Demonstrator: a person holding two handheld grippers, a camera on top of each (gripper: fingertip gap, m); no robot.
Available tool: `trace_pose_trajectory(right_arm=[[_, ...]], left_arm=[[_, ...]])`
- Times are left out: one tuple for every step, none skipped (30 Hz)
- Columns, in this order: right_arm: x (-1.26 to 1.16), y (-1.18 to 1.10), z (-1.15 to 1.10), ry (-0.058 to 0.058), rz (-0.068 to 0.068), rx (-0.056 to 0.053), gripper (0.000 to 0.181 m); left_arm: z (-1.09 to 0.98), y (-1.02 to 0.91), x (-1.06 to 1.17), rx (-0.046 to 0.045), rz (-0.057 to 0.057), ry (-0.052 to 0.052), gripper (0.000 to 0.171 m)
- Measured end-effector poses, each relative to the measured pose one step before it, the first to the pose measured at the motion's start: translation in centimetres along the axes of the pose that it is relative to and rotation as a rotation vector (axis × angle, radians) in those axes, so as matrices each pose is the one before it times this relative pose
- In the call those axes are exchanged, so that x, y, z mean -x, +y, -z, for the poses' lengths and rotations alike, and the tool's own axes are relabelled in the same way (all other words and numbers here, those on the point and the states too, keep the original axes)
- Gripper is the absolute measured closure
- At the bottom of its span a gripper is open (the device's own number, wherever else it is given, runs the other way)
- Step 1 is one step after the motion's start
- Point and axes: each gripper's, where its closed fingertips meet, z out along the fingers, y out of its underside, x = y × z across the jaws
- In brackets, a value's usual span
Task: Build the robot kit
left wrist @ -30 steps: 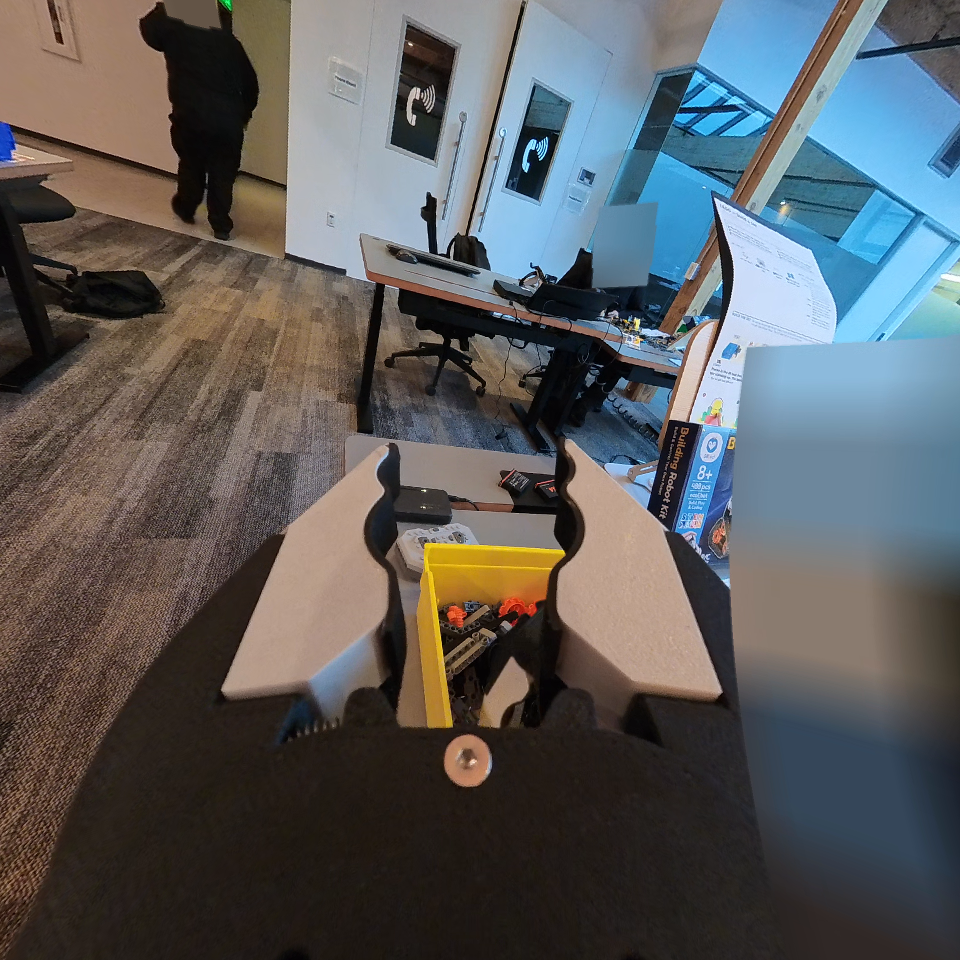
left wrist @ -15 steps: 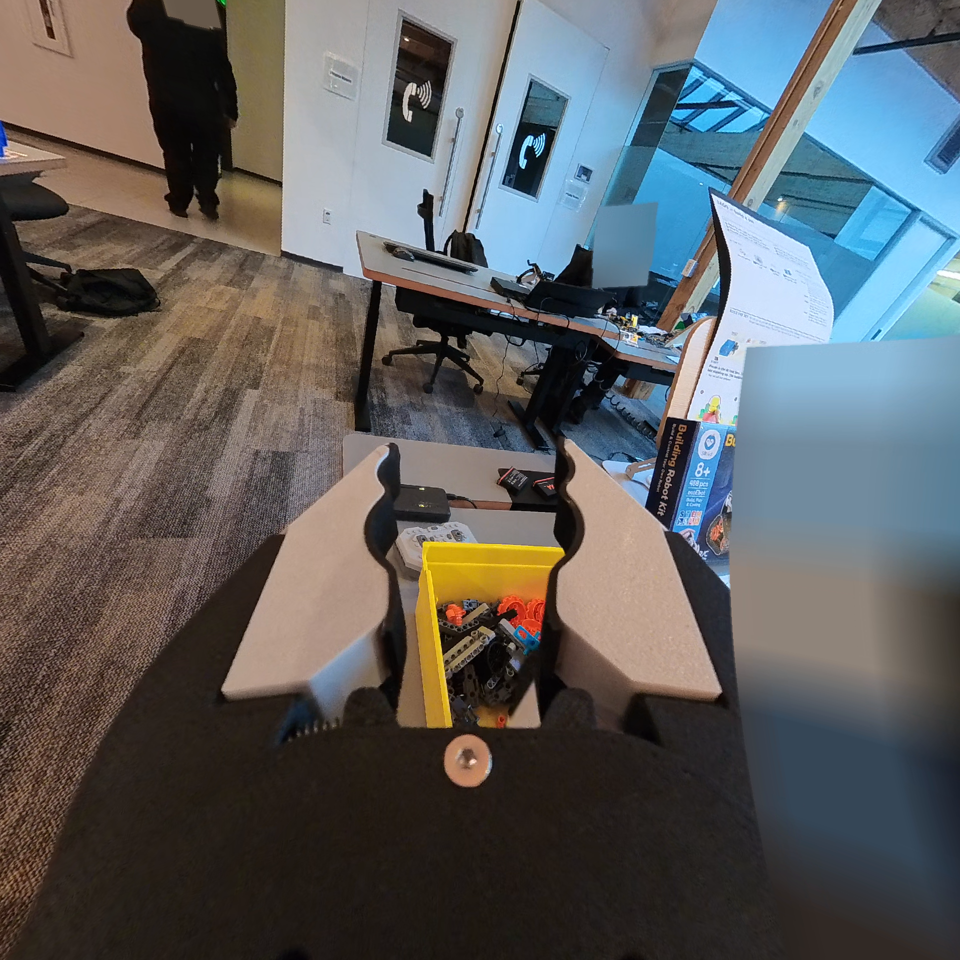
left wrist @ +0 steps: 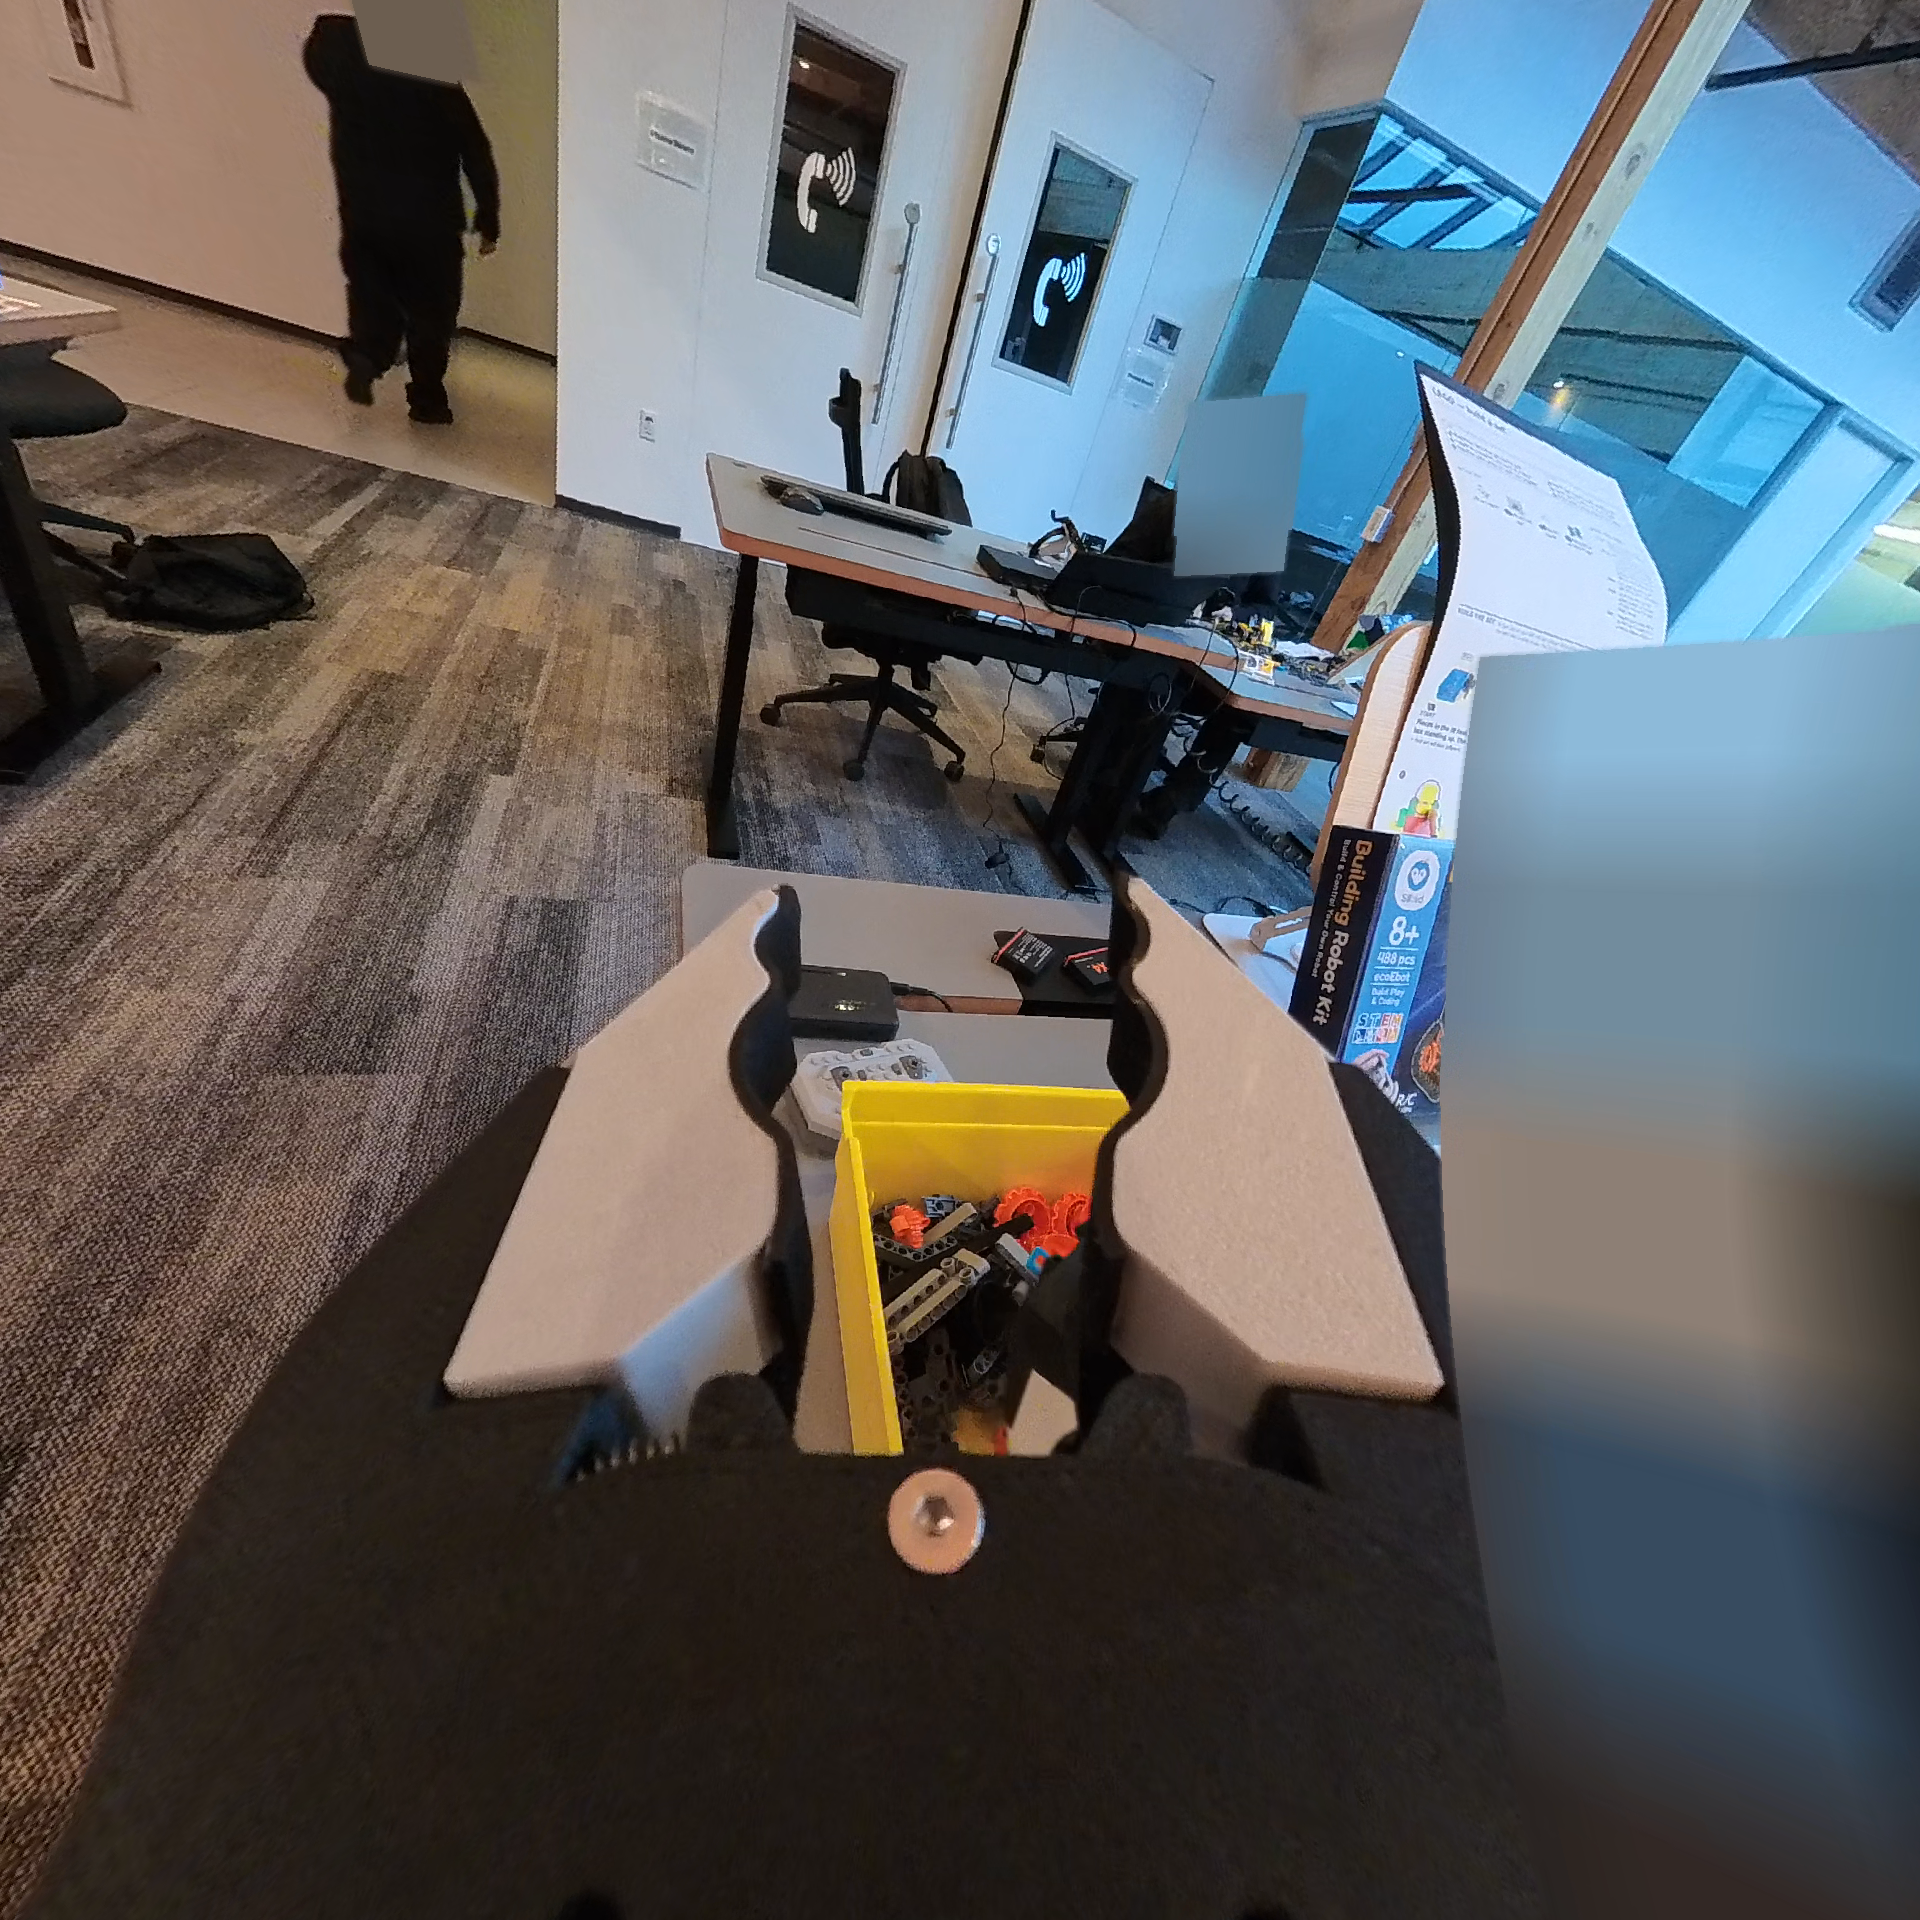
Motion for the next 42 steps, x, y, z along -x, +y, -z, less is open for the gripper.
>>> trace_pose_trajectory(right_arm=[[0.789, -0.179, -0.038, -0.0344, 0.0041, -0.0123, 0.177], [0.428, -0.074, -0.084, -0.0102, 0.0005, -0.0042, 0.176], [0.29, 0.088, -0.167, -0.0011, 0.0027, 0.0054, 0.176], [0.445, 0.124, -0.229, -0.0103, 0.0062, 0.0086, 0.176], [0.546, 0.107, -0.257, -0.0146, 0.01, 0.008, 0.176], [0.427, 0.096, -0.233, -0.0078, 0.0136, 0.0087, 0.176], [0.155, 0.113, -0.1, 0.0062, 0.0197, 0.0098, 0.174], [-0.366, 0.021, 0.174, 0.033, 0.0316, 0.0043, 0.174], [-0.818, 0.017, 0.37, 0.0553, 0.0344, -0.0031, 0.174], [-0.722, -0.116, 0.456, 0.0384, 0.0257, -0.0182, 0.173], [-0.68, -0.148, 0.501, 0.0222, 0.0114, -0.0234, 0.17], [-0.842, -0.072, 0.478, 0.0192, -0.0049, -0.023, 0.163], [-1.079, 0.082, 0.4, 0.0205, -0.0249, -0.0163, 0.154], [-1.2, 0.375, 0.301, 0.0231, -0.0298, 0.0017, 0.148], [-1.171, 0.553, 0.13, 0.0247, -0.018, 0.0137, 0.141], [-1.136, 0.569, 0.029, 0.0297, -0.0072, 0.016, 0.137], [-0.918, 0.489, -0.067, 0.0261, 0.0018, 0.0128, 0.134], [-0.414, 0.269, -0.156, 0.0056, 0.0085, 0.0033, 0.134], [-0.027, 0.091, -0.197, -0.0092, -0.0006, -0.0009, 0.137], [0.142, 0.006, -0.244, -0.013, -0.0052, 0.0029, 0.137], [0.06, -0.081, -0.149, 0.0003, 0.0, 0.0046, 0.136], [0.171, -0.075, -0.017, -0.0009, 0.0114, 0.0066, 0.137], [0.187, -0.008, 0.014, 0.0043, 0.0169, 0.0117, 0.141], [0.314, 0.01, 0.028, 0.0006, 0.0131, 0.0079, 0.148], [0.281, 0.088, 0.047, 0.0039, 0.0073, 0.0124, 0.151], [0.243, 0.171, 0.125, 0.0045, 0.0066, 0.0177, 0.152], [0.288, 0.167, 0.178, 0.0017, 0.0055, 0.016, 0.155], [0.491, -0.027, 0.223, -0.0108, 0.0033, 0.0026, 0.16], [0.803, -0.218, 0.14, -0.0304, -0.0038, -0.0119, 0.162], [0.822, -0.233, 0.035, -0.0318, -0.0096, -0.0143, 0.162], [0.794, 0.079, -0.008, -0.0331, -0.0047, 0.0062, 0.161], [0.493, 0.22, 0.082, -0.0189, 0.0064, 0.017, 0.161], [-0.047, 0.171, 0.26, 0.0082, 0.011, 0.0109, 0.159], [-0.721, 0.179, 0.452, 0.0395, 0.0058, 0.0057, 0.155], [-1.17, 0.222, 0.596, 0.0512, -0.0033, -0.0003, 0.152], [-1.467, 0.256, 0.575, 0.0523, -0.0223, -0.0066, 0.144], [-1.494, 0.435, 0.429, 0.0395, -0.044, -0.0006, 0.138], [-1.355, 0.655, 0.209, 0.0257, -0.0522, 0.0149, 0.134], [-0.818, 0.539, -0.048, -0.0004, -0.044, 0.0132, 0.127], [-0.248, 0.307, -0.211, -0.0217, -0.0281, 0.0032, 0.125], [-0.166, 0.108, -0.316, -0.0084, -0.009, -0.0022, 0.125], [-0.114, 0.071, -0.389, 0.0046, 0.0083, 0.0006, 0.125]], left_arm=[[-0.043, 0.039, -0.008, 0.00219, -0.0003, 0.0006, 0.115], [-0.025, 0.031, -0.017, 0.00154, 0.0002, 0.001, 0.115], [-0.014, 0.005, -0.005, 0.00058, 0.0007, 0.0006, 0.115], [-0.007, 0.008, -0.007, -0.00027, 0.0004, -0.0001, 0.115], [0.007, -0.013, -0.011, -0.00038, -0.0004, 0.0005, 0.115], [0.01, 0.0, -0.025, -0.00045, -0.0005, 0.0008, 0.115], [0.014, -0.004, -0.026, -0.00002, -0.0006, 0.0008, 0.115], [0.017, -0.009, 0.003, -0.00022, -0.0003, -0.0009, 0.115], [0.021, -0.013, 0.045, -0.00083, 0.0, -0.0026, 0.115], [0.025, -0.018, 0.045, -0.00153, 0.001, -0.0016, 0.115], [0.024, -0.018, -0.007, -0.00105, 0.0013, 0.0011, 0.115], [0.017, -0.007, 0.003, -0.00077, 0.0009, 0.0011, 0.115], [0.021, -0.012, 0.012, -0.00077, 0.0002, -0.0003, 0.115], [0.016, -0.018, 0.027, -0.00091, 0.0001, -0.0005, 0.115], [0.006, -0.012, 0.0, -0.0005, 0.0006, 0.0009, 0.115], [-0.003, 0.008, 0.0, 0.0002, 0.0006, 0.0008, 0.115], [-0.009, 0.013, 0.021, 0.00063, 0.0, 0.0, 0.115], [-0.011, 0.009, 0.019, 0.00039, 0.0004, -0.0001, 0.115], [-0.012, -0.003, 0.005, 0.00018, 0.0006, 0.0005, 0.115], [-0.027, 0.015, 0.005, 0.0006, 0.0002, 0.0, 0.115], [-0.027, 0.017, 0.007, 0.00124, -0.0004, -0.0007, 0.115], [-0.047, 0.043, -0.004, 0.00232, -0.0006, -0.0001, 0.115], [-0.034, 0.043, -0.02, 0.00286, -0.0006, 0.0005, 0.115], [-0.025, 0.044, -0.012, 0.00232, -0.0007, 0.0005, 0.115], [-0.017, 0.022, -0.01, 0.00147, -0.0007, 0.0005, 0.115], [0.0, 0.011, -0.005, 0.0001, 0.0003, 0.0004, 0.115], [-0.002, -0.016, -0.006, -0.00097, 0.0007, 0.0007, 0.115], [0.016, -0.009, 0.004, -0.00092, 0.001, 0.001, 0.115], [0.005, -0.002, -0.011, 0.0, 0.0005, 0.0012, 0.115], [0.006, 0.012, 0.007, 0.00031, 0.0002, 0.0003, 0.115], [0.018, -0.003, 0.012, -0.00002, 0.0003, -0.0001, 0.115], [0.018, -0.006, -0.017, -0.00055, 0.0001, 0.0012, 0.115], [0.029, -0.013, -0.018, -0.00098, 0.0002, 0.0015, 0.115], [0.038, -0.012, -0.008, -0.001, 0.0003, 0.0004, 0.115], [0.044, -0.025, -0.001, -0.00141, -0.0004, -0.0003, 0.115], [0.039, -0.036, -0.005, -0.00215, -0.0001, -0.0001, 0.115], [0.024, -0.023, -0.011, -0.00164, 0.0001, 0.001, 0.115], [0.006, -0.012, 0.002, -0.00053, 0.0005, 0.0009, 0.115], [-0.006, 0.006, 0.019, 0.00033, 0.0006, 0.0004, 0.115], [-0.025, 0.012, 0.016, 0.00081, 0.0005, 0.0007, 0.115], [-0.032, 0.01, 0.01, 0.00052, 0.0007, 0.0004, 0.115], [-0.029, 0.013, -0.004, 0.00044, 0.0005, 0.0006, 0.115]])
